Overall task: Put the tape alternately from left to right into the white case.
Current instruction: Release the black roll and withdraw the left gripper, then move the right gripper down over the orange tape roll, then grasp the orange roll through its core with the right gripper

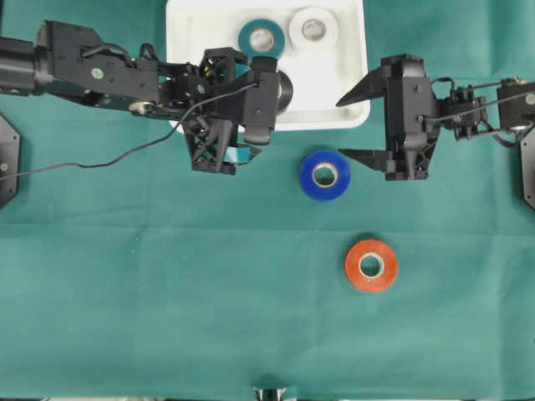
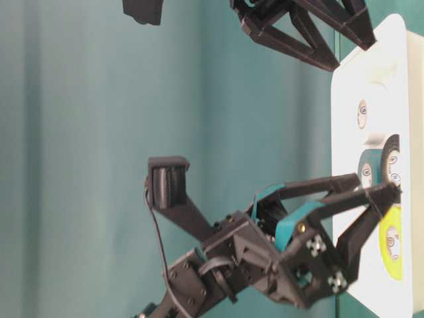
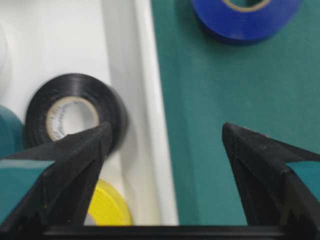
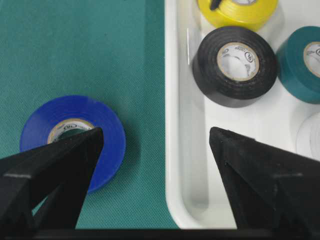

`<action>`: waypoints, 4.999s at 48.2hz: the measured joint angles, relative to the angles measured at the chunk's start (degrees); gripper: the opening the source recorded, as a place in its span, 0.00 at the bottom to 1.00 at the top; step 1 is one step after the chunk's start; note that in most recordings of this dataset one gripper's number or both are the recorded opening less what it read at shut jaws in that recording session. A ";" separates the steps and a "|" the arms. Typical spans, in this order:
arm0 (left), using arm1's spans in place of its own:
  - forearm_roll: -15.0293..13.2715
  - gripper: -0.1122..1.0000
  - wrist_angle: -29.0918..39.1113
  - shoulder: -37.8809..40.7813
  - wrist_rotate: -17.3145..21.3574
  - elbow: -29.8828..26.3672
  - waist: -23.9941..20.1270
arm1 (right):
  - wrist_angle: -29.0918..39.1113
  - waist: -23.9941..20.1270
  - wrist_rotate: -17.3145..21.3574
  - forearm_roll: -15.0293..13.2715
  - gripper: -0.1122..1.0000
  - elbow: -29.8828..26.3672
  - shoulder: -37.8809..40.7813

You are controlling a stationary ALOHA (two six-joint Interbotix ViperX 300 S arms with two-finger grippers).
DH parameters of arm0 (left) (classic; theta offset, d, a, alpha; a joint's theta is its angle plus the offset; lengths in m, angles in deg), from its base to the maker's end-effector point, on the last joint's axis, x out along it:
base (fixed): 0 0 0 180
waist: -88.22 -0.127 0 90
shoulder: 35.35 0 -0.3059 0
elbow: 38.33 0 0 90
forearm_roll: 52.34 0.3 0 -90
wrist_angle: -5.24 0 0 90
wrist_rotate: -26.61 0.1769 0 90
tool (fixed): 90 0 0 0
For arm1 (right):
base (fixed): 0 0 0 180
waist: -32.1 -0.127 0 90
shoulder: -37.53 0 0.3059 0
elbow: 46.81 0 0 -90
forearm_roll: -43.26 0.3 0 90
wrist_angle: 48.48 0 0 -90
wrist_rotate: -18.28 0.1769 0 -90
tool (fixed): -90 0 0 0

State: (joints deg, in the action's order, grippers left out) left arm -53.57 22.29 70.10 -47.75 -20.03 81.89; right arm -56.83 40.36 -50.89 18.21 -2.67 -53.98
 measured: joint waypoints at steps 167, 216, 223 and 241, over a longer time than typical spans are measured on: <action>-0.09 0.92 -4.75 -17.23 -12.39 18.11 9.67 | -0.97 -21.27 12.92 0.09 0.81 7.12 -6.06; -0.18 0.92 -4.75 -17.23 -12.39 18.11 9.67 | 9.84 -27.07 13.18 1.93 0.80 -3.34 12.66; -0.09 0.92 -4.75 -17.23 -12.39 18.11 9.67 | 10.02 -26.98 13.18 1.93 0.80 -3.43 12.66; -0.18 0.92 -4.75 -17.23 -12.39 18.11 9.67 | 10.02 -27.07 13.18 1.93 0.32 -3.43 12.66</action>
State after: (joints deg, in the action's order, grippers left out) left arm -53.75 17.54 52.87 -60.14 -1.92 91.56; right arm -46.81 13.29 -37.71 20.14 -6.09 -41.33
